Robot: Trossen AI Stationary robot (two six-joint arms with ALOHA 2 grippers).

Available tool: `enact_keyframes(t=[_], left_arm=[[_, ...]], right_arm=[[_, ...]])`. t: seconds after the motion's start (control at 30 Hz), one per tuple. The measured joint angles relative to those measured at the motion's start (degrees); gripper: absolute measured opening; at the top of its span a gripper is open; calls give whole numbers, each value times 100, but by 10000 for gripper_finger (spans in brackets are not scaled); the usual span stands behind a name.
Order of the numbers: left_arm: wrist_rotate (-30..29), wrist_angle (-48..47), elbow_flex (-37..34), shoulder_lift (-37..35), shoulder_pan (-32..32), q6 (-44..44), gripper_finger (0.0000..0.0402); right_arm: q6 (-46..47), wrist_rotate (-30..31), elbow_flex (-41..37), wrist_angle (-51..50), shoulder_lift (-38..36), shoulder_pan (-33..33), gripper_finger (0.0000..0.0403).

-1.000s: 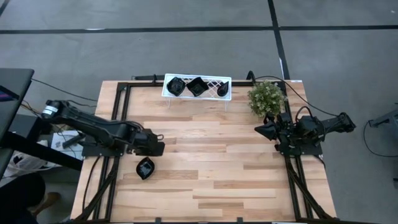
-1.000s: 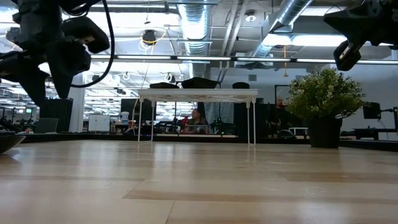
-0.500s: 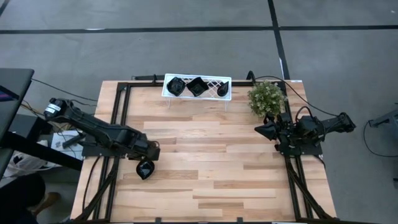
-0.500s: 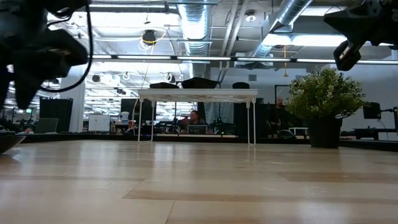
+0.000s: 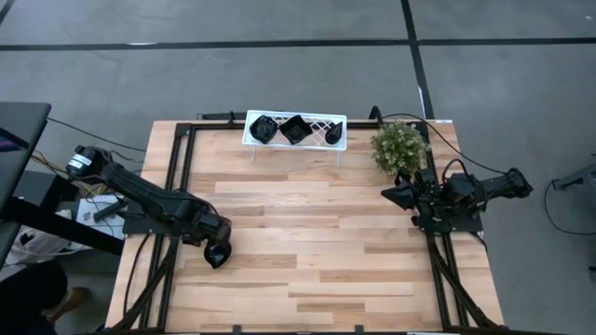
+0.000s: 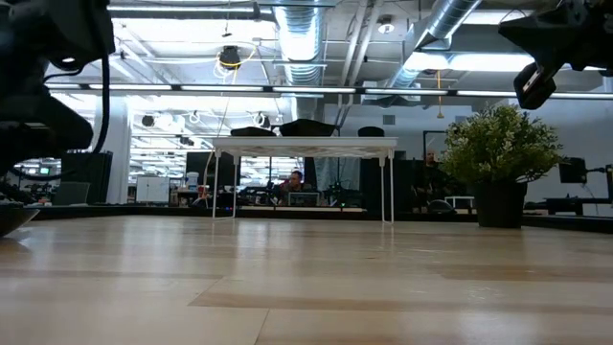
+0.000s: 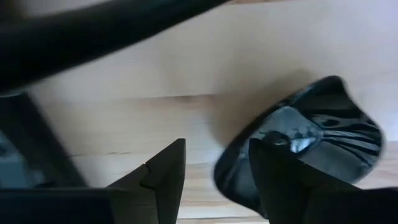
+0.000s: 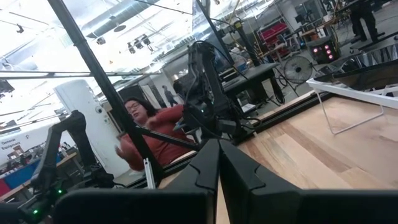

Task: Pick & Place Mini shaped plates
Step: Stack the black leaf shaped plate on top of the black leaf shaped plate on the shelf

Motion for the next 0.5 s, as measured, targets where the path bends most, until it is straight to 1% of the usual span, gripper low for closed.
enact_keyframes(t=[0.17,0.5], left_arm=[[0,631,-195,-2,0,0,177],[128,939,-511,-4,2,0,177]], right_arm=[[0,0,0,0,0,0,7],[4,0,0,1,0,0,7]])
